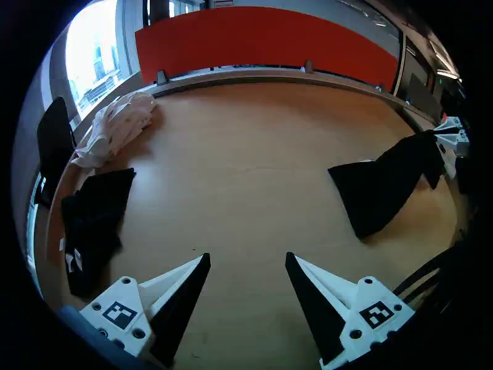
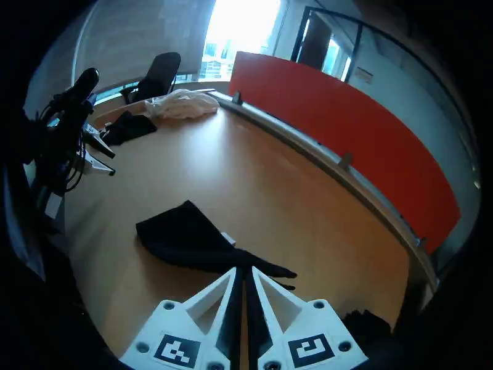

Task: Fold towel

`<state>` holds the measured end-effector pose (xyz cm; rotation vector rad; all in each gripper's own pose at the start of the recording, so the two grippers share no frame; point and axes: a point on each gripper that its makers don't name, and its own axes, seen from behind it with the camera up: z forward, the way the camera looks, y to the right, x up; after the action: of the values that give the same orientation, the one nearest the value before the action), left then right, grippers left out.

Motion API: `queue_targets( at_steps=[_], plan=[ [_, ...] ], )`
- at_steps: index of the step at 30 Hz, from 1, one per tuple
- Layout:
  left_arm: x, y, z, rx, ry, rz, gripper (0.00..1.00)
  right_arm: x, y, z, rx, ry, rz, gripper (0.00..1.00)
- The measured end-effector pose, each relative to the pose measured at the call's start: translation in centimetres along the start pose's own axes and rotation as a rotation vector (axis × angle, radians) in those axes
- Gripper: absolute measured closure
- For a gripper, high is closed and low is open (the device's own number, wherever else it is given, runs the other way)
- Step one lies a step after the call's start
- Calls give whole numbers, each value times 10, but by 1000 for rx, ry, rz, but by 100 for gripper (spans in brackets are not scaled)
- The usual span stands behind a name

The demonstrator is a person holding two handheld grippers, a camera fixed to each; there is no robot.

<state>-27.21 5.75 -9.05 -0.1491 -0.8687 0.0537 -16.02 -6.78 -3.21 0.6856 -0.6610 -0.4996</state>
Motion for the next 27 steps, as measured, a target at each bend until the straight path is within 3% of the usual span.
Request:
queue_targets(
  at_steps=[17, 27],
  plan=[
    [-2, 3, -2, -5, 2, -6, 10, 2, -7, 1, 19, 2, -15, 96],
    [-2, 0, -6, -5, 6, -14, 10, 7, -27, 13, 60, 2, -36, 96]
  ],
)
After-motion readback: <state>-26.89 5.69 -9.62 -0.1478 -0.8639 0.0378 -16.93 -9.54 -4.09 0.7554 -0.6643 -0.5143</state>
